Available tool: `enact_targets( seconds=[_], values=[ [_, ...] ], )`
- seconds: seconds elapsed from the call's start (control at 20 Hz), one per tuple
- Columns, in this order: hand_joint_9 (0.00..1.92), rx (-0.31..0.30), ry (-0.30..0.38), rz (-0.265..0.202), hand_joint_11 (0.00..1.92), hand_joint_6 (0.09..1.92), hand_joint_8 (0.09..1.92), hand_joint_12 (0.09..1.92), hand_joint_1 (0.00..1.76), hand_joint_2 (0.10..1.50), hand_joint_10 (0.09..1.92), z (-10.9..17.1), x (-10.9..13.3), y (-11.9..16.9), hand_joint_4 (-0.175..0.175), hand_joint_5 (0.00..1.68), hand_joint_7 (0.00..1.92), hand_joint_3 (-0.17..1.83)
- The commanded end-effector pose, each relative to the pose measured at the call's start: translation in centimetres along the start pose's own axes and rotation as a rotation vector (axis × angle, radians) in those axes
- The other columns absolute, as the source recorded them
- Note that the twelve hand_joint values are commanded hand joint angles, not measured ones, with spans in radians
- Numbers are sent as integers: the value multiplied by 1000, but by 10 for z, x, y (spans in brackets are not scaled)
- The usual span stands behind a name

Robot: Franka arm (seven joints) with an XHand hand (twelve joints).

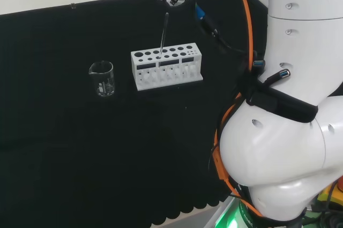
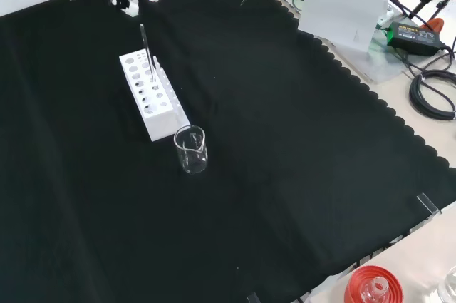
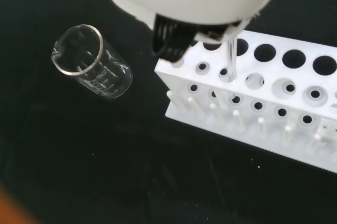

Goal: Put the glass rod back on the white test tube rack.

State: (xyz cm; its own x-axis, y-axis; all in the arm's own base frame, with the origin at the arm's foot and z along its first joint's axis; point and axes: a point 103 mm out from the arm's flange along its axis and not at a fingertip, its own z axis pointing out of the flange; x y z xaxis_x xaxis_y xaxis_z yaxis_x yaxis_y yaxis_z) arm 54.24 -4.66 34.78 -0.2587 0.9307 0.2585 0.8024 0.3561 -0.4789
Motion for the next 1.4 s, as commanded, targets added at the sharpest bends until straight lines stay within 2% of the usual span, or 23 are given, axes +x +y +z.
enact_targets(
  seconds=[0.05, 0.2, 0.35, 0.4, 0.6, 0.85, 1.4],
  values=[
    [1920, -10, 3, -2, 1902, 831, 699, 430, 1294, 445, 117, -16, 0, -18, -175, 804, 1003, 870],
    [1920, -3, -38, -4, 1905, 829, 699, 429, 1294, 446, 118, -17, -1, -25, -175, 809, 1002, 868],
    [1920, -18, 3, 8, 1910, 826, 700, 427, 1290, 453, 121, -21, -2, -27, -175, 819, 1002, 867],
    [1920, -43, 21, 2, 1913, 824, 701, 427, 1288, 457, 122, -23, -4, -28, -175, 822, 1002, 867],
    [1920, -70, 12, 3, 1920, 819, 702, 426, 1282, 467, 128, -30, -11, -39, -175, 833, 1002, 864],
    [1920, -71, 1, 29, 1920, 816, 704, 428, 1282, 472, 130, -33, -14, -48, -175, 841, 1003, 861],
    [1920, -66, -1, 40, 1920, 808, 706, 433, 1279, 479, 132, -31, -9, -47, -175, 849, 1003, 856]
  ],
)
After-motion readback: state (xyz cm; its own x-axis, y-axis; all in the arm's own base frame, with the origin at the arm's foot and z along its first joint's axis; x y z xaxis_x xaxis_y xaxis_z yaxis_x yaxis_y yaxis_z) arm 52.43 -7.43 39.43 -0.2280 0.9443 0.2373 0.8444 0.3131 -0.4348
